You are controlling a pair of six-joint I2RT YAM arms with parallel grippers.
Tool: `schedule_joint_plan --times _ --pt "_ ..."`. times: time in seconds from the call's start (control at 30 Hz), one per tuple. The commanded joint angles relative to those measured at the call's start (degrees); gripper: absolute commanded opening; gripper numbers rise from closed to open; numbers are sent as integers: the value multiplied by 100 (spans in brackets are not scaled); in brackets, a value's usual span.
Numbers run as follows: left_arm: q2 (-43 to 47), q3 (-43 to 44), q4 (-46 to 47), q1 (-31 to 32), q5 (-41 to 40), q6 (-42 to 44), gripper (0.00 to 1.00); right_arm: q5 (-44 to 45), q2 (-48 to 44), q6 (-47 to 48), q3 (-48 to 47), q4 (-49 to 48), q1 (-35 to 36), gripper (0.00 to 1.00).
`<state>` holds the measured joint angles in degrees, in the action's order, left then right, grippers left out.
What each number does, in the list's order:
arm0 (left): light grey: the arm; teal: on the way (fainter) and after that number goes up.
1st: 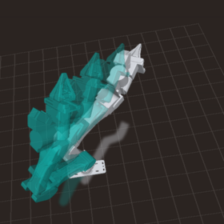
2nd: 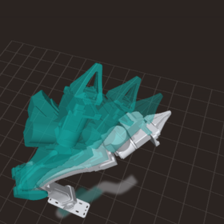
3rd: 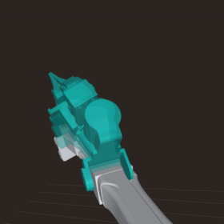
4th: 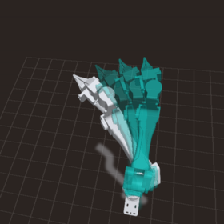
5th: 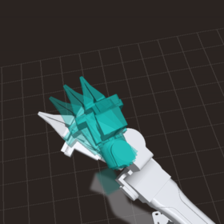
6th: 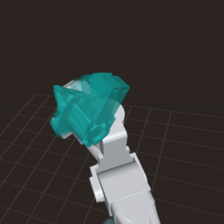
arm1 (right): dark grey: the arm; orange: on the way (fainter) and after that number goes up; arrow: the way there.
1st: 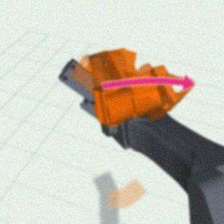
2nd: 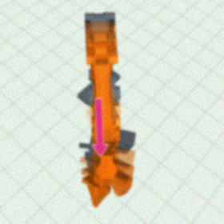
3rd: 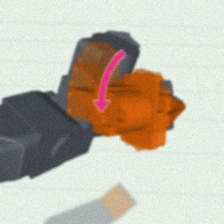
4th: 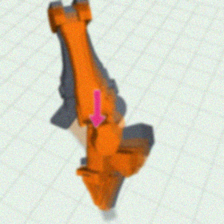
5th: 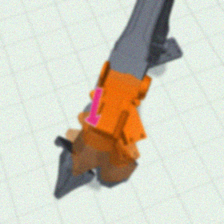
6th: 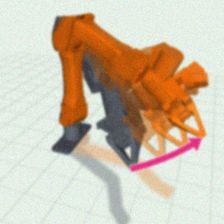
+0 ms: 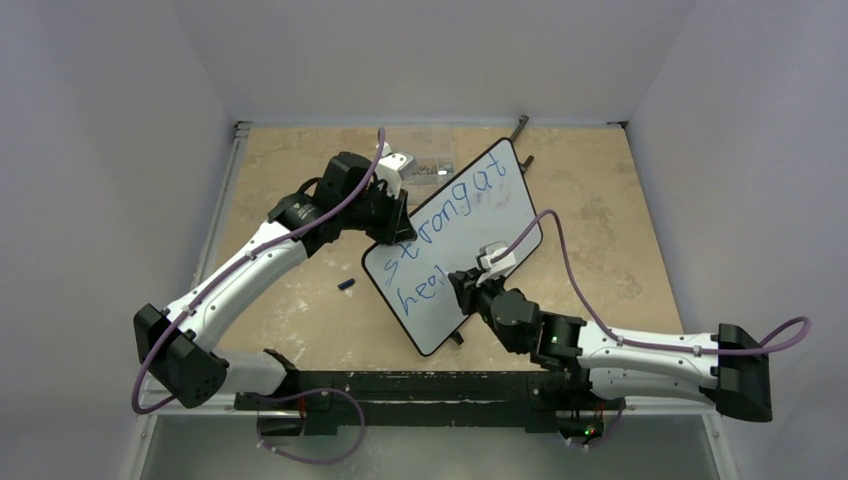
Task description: Write a sentence on the whiteboard
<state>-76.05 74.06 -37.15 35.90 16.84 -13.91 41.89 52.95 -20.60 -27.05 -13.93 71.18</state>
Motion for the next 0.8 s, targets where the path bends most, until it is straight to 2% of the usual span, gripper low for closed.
schedule_joint_plan --times 0.0,0.77 --pt "-64 -173 -614 -124 -1376 899 0 0 -77 -216 104 205 -42 0" --pt "-38 -173 -616 -127 -1363 899 0 13 239 344 -534 -101 -43 0"
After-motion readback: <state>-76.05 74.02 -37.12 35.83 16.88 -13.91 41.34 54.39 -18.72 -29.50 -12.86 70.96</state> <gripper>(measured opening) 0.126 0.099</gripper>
